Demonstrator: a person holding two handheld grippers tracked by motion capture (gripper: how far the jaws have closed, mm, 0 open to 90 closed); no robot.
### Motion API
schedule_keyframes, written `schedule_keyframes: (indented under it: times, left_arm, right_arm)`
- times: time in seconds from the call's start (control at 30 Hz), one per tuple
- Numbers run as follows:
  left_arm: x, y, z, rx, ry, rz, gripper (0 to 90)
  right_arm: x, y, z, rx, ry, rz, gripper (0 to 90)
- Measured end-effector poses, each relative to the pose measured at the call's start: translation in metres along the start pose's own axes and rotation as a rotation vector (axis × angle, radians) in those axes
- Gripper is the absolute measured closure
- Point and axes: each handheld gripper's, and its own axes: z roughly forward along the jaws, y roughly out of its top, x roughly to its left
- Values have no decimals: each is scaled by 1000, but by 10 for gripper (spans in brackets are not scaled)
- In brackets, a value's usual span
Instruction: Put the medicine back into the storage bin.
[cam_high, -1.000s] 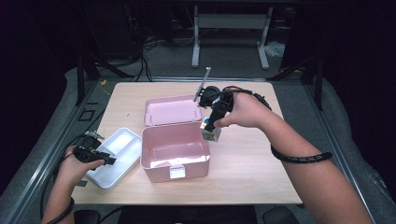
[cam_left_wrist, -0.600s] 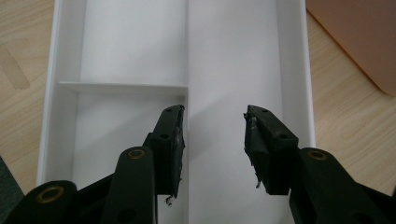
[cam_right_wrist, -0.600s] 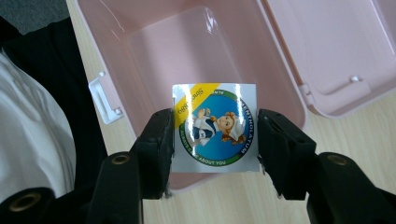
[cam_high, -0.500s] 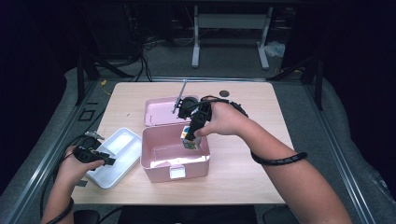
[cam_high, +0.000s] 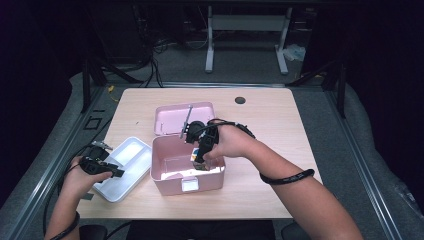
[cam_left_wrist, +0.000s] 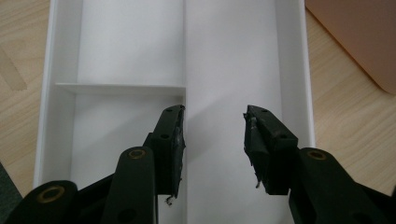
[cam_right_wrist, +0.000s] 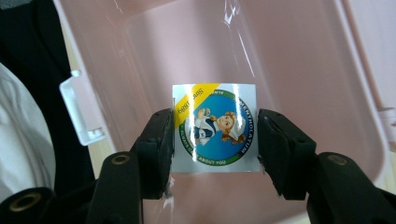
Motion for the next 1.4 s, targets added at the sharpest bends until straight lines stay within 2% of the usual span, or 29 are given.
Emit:
schedule_keyframes:
  times: [0.07, 0.2, 0.57, 0.83, 1.07, 1.4]
  left_arm:
    - [0, 0, 0, 2, -1, 1, 574]
    - [-1, 1, 2, 3, -3, 2, 574]
    - [0, 0, 1, 6, -3, 2, 575]
    - [1, -1, 1, 8, -5, 2, 574]
    - [1, -1, 1, 6, -10, 3, 575]
    - [0, 0, 2, 8, -8, 7, 575]
  right_arm:
    - [1, 0, 11, 21, 0, -7, 470]
    - [3, 2, 21, 32, -3, -21, 470]
    - [2, 9, 42, 20, -28, -38, 470]
    - [1, 12, 48, 4, -26, -32, 470]
    - [0, 11, 54, 27, -25, -25, 469]
    - [-1, 10, 54, 30, -34, -23, 467]
